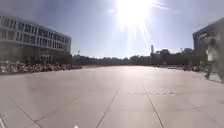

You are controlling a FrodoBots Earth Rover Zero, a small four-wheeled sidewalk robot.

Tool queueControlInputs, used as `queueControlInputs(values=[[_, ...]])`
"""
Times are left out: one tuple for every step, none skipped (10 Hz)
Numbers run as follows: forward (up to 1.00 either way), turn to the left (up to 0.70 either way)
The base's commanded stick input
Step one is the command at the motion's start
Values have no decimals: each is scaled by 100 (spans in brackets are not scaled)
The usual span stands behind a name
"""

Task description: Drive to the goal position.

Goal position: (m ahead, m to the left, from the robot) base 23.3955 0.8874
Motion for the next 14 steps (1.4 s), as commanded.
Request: queueControlInputs(values=[[70,0],[70,0],[70,0],[70,0],[70,0],[70,0],[70,-1],[70,-7],[70,-14],[70,-14],[70,-14],[70,-7],[70,0],[70,0]])
